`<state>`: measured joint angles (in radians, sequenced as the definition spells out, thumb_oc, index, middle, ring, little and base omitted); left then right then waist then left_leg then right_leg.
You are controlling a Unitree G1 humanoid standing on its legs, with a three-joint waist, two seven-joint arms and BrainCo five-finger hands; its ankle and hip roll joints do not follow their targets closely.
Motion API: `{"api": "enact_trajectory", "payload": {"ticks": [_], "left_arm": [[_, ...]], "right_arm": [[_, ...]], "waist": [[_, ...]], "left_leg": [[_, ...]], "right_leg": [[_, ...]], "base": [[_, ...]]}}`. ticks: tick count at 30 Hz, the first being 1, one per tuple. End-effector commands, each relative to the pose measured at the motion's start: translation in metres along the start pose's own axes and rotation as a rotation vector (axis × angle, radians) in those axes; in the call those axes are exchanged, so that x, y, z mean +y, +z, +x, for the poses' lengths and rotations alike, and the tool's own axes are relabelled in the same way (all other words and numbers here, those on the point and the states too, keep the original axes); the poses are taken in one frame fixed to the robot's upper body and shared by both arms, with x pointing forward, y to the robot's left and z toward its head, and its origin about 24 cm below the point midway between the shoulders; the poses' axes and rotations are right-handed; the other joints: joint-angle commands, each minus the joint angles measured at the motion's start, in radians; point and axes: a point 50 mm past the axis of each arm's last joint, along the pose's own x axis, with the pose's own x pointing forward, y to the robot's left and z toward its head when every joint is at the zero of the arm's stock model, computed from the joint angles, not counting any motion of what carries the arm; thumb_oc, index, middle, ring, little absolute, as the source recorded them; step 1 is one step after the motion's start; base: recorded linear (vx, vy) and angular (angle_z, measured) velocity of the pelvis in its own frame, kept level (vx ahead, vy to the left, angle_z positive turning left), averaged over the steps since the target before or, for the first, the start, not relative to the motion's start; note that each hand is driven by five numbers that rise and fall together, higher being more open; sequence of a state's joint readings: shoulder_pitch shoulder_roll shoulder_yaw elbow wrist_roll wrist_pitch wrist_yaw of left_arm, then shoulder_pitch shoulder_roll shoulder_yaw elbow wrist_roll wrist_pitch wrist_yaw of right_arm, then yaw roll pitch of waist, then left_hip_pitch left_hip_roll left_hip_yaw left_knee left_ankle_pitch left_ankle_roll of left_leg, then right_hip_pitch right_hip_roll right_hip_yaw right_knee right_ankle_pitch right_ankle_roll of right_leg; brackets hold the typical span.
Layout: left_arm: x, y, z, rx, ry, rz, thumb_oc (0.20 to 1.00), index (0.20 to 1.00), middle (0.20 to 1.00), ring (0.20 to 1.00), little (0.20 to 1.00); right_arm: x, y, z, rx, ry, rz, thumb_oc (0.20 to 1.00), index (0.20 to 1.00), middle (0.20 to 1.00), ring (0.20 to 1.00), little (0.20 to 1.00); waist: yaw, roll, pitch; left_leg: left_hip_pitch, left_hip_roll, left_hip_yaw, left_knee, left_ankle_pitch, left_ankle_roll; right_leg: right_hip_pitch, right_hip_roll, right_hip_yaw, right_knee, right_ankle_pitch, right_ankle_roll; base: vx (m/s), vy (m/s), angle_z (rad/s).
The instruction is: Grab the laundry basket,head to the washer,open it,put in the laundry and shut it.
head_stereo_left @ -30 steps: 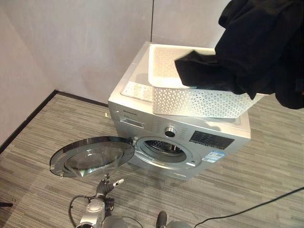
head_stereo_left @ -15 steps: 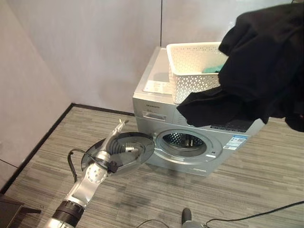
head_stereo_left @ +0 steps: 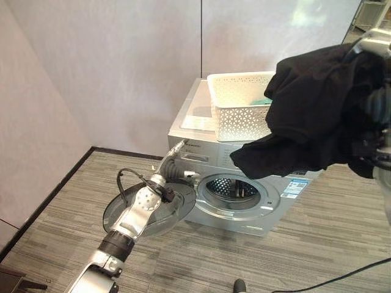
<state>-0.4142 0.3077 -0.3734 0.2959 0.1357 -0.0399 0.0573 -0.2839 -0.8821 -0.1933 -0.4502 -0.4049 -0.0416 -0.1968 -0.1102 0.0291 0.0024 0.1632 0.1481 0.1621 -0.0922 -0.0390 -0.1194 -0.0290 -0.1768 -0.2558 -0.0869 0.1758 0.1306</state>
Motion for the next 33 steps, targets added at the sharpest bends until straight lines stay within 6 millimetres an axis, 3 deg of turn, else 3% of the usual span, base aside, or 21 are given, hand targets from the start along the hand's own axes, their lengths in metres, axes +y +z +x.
{"api": "enact_trajectory", "payload": {"ticks": [1,2,8,15,26,32,33], "left_arm": [[0.014,0.048,0.027,-0.177,0.016,0.044,1.0,1.0,1.0,1.0,1.0],[0.013,0.066,0.035,-0.227,0.013,0.036,1.0,1.0,1.0,1.0,1.0],[0.007,0.091,0.053,-0.279,0.011,-0.012,1.0,1.0,1.0,1.0,1.0],[0.0,0.128,0.06,-0.405,-0.068,0.12,1.0,1.0,1.0,1.0,1.0],[-0.004,0.135,0.041,-0.455,-0.278,0.151,1.0,1.0,1.0,1.0,1.0],[-0.027,0.117,0.032,-0.363,-0.391,-0.137,1.0,1.0,1.0,1.0,1.0],[-0.039,0.116,0.034,-0.338,-0.402,-0.218,1.0,1.0,1.0,1.0,1.0]], "right_arm": [[-0.015,0.008,0.021,-0.055,-0.094,0.054,0.2,0.2,0.2,0.2,0.2],[-0.007,0.01,0.023,-0.059,-0.069,0.094,0.2,0.2,0.2,0.2,0.2],[0.016,0.022,0.028,-0.086,0.011,0.189,0.2,0.2,0.2,0.2,0.2],[0.036,0.028,0.029,-0.101,0.116,0.247,0.2,0.2,0.2,0.2,0.2],[0.041,0.022,0.024,-0.059,0.153,0.252,0.2,0.2,0.2,0.2,0.2],[0.053,0.026,0.021,-0.037,0.166,0.299,0.2,0.2,0.2,0.2,0.2],[0.059,0.027,0.02,-0.027,0.168,0.309,0.2,0.2,0.2,0.2,0.2]], "waist": [[0.01,-0.035,-0.006],[0.013,-0.034,-0.007],[0.018,-0.03,-0.002],[0.025,-0.024,0.0],[0.046,-0.012,0.007],[0.053,-0.011,0.008],[0.05,-0.011,0.009]], "left_leg": [[-0.015,-0.002,-0.024,0.005,-0.042,0.047],[-0.016,-0.004,-0.028,0.005,-0.04,0.047],[-0.018,-0.006,-0.024,0.005,-0.035,0.05],[-0.021,-0.003,-0.031,0.005,-0.031,0.048],[-0.031,-0.005,-0.053,0.005,-0.028,0.049],[-0.031,-0.01,-0.062,0.005,-0.03,0.054],[-0.031,-0.012,-0.067,0.005,-0.03,0.056]], "right_leg": [[0.056,-0.02,0.054,0.086,-0.197,0.02],[0.061,-0.021,0.05,0.082,-0.196,0.02],[0.062,-0.025,0.045,0.075,-0.188,0.023],[0.074,-0.023,0.042,0.065,-0.19,0.021],[0.087,-0.025,0.029,0.054,-0.192,0.019],[0.098,-0.03,0.021,0.05,-0.193,0.016],[0.101,-0.031,0.02,0.052,-0.194,0.015]], "base": [[-0.03,-0.007,0.08],[-0.02,-0.009,0.1],[-0.03,-0.012,0.05],[0.0,0.0,0.0],[0.0,-0.007,0.04],[0.0,0.001,0.06],[0.0,0.001,0.12]]}}
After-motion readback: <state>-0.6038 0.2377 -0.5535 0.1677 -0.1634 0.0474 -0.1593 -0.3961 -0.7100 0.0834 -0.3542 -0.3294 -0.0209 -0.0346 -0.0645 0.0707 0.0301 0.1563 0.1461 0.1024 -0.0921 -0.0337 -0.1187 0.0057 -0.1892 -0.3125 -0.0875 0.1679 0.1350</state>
